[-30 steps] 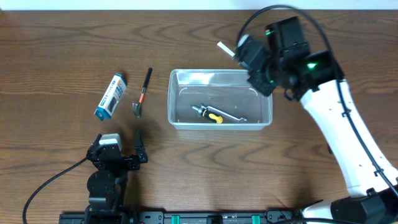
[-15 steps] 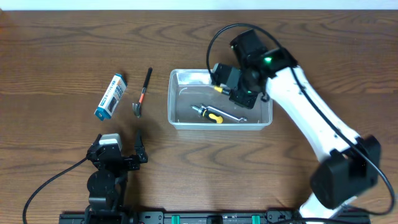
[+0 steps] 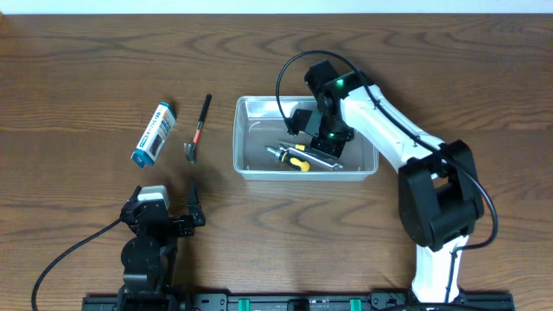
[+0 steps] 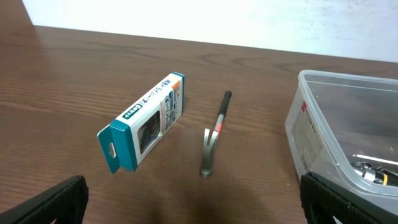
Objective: Pack container
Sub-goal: 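Carry the yellow-handled screwdriver into the container and release it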
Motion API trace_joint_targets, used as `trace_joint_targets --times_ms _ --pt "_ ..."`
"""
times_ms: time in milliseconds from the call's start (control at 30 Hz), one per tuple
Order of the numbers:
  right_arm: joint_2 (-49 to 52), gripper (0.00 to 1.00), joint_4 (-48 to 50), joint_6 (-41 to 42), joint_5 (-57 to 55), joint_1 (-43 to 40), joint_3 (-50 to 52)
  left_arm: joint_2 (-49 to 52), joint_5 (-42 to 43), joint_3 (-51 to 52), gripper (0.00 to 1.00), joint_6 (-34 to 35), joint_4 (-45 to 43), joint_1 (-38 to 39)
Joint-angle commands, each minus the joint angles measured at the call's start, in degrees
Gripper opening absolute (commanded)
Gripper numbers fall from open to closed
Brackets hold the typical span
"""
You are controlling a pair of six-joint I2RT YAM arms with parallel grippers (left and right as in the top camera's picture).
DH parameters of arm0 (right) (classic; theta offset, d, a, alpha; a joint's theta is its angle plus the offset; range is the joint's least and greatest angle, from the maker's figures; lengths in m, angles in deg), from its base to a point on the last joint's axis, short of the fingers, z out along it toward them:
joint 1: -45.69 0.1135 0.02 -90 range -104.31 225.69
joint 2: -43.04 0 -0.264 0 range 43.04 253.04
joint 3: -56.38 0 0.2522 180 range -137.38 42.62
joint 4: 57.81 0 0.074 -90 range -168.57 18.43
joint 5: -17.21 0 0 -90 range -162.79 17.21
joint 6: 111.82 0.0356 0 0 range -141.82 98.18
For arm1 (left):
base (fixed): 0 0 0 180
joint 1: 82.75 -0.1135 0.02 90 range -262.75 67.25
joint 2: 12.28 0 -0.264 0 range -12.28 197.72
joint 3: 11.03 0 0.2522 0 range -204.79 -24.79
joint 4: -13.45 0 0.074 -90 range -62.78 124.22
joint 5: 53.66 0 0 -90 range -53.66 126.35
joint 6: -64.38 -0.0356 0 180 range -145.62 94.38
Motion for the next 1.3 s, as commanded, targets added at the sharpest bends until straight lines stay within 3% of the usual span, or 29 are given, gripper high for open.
trace_joint_targets --times_ms 0,200,400,567,700,900,967,1100,1267 --pt "0.81 0.08 1.05 0.90 1.22 0.48 -0.81 -0.35 -0.04 1.31 0.98 -0.55 0.48 -0.24" --pt "0.87 0.16 3.45 1.22 1.20 0.44 -0.81 -0.35 -0.04 1.31 0.98 -0.55 0.48 -0.24" --pt "0.87 0.34 4.48 1.44 1.20 0.44 -0.81 -0.35 -0.04 1.31 0.98 -0.55 0.48 -0.24" --pt "0.87 0.57 4.48 2.78 1.20 0.44 -0.81 -0.35 -0.04 1.31 0.98 -0.55 0.46 -0.24" --pt "0.28 0.62 4.15 4.92 1.18 0.46 -1.29 -0.35 -0.04 1.31 0.98 -0.55 0.48 -0.24" --pt "-2.25 0.64 0.57 18.38 -4.50 0.44 -8.04 -0.35 -0.04 1.31 0.98 -0.55 0.48 -0.24" --pt "-3.19 0.71 -2.16 25.83 -10.60 0.31 -11.80 -0.35 -0.04 1.31 0.98 -0.55 0.48 -0.24" --pt "-5.75 0.98 -6.58 35.43 -16.68 -1.29 -17.31 -0.35 -0.04 1.31 0.98 -0.55 0.46 -0.24" --pt "-11.19 0.99 -8.02 42.25 -16.39 -6.34 -18.49 -0.35 -0.04 1.31 0.98 -0.57 0.48 -0.24"
